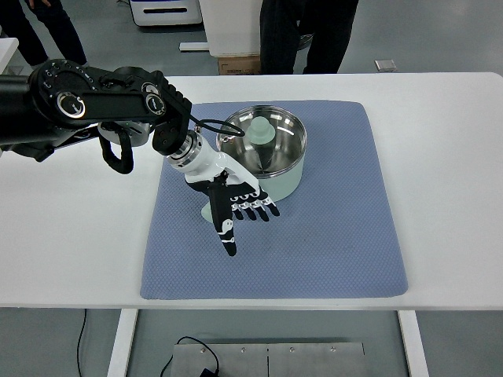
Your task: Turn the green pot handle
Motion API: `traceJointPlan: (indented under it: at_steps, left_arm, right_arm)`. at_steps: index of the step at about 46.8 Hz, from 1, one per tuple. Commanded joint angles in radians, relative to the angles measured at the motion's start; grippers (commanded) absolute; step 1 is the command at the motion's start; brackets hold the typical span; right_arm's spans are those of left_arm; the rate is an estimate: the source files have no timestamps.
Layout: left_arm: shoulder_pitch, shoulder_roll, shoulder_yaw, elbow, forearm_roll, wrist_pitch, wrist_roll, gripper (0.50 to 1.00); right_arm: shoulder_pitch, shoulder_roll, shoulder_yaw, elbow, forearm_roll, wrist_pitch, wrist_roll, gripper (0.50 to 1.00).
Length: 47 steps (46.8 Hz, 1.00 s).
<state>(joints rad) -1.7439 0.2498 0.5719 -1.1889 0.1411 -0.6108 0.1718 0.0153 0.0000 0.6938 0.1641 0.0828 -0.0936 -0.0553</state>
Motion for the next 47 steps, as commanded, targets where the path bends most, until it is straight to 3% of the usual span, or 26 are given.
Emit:
traceJointPlan:
  at_steps: [1, 28, 47]
  left_arm:
    - [0.001, 0.003, 0.0, 0.0, 0.014, 0.0, 0.0, 1.0]
    - [0.0, 0.058, 0.026, 0.041, 0.152, 0.0, 0.002, 1.0]
    - [0.01, 0.075, 0.037, 0.155, 0.209, 0.0, 0.0, 1.0]
  right_arm:
    - [0.0, 0.0, 0.0, 0.0, 0.0, 0.0, 0.0, 1.0]
    - [0.0, 0.0, 0.0, 0.0, 0.0, 0.0, 0.0, 1.0]
    - [0.0, 0.0, 0.001, 0.0, 0.0, 0.0, 0.0, 1.0]
